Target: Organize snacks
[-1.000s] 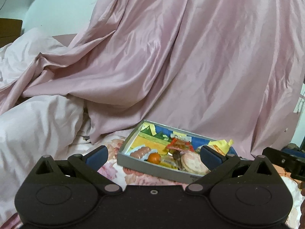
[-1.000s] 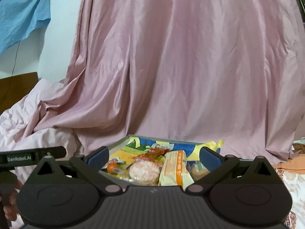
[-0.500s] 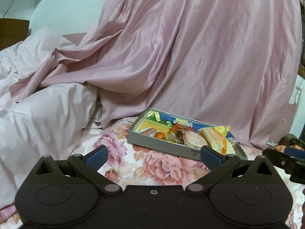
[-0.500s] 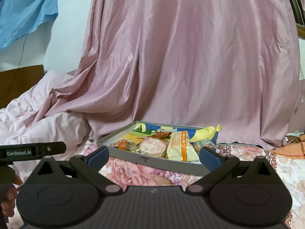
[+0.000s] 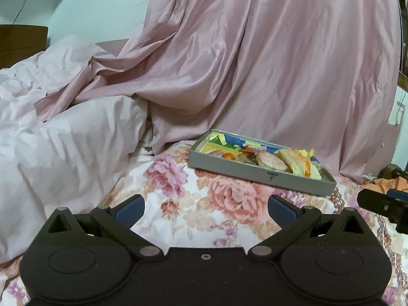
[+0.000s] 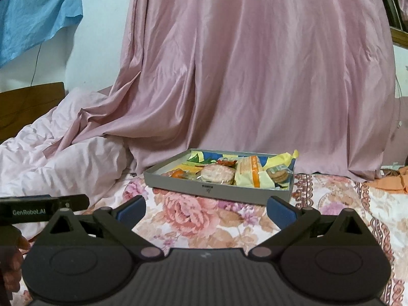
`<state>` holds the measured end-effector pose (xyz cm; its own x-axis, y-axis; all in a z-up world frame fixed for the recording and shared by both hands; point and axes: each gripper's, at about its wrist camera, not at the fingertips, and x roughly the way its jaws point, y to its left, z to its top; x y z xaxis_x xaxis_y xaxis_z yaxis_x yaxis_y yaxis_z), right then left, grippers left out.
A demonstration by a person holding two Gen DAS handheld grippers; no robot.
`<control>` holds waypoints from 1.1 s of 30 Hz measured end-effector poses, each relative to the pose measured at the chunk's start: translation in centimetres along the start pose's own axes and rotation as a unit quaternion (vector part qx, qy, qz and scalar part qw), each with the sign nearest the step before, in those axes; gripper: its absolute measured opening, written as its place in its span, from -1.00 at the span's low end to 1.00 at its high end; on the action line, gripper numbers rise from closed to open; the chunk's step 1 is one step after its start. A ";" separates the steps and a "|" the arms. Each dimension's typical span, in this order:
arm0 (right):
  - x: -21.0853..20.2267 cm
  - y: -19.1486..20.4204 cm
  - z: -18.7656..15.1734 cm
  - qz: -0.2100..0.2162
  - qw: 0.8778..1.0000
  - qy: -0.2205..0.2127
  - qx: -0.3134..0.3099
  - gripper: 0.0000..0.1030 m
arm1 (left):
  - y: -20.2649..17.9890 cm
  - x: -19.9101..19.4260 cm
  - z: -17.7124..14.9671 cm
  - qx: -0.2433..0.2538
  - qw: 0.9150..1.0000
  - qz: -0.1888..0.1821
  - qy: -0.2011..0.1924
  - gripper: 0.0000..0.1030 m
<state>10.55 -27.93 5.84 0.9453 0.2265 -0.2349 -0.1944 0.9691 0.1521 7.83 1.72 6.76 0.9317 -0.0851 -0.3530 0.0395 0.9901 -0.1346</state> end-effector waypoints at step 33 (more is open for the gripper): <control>0.1 0.4 -7.5 -0.033 0.999 0.012 0.021 0.99 | 1.1 0.2 -6.1 0.034 0.999 -0.004 0.014 0.99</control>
<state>8.58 -26.84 -1.28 0.9491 0.1648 -0.2685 -0.1198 0.9770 0.1762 5.84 2.10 0.91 0.9210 -0.0944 -0.3780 0.0718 0.9947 -0.0734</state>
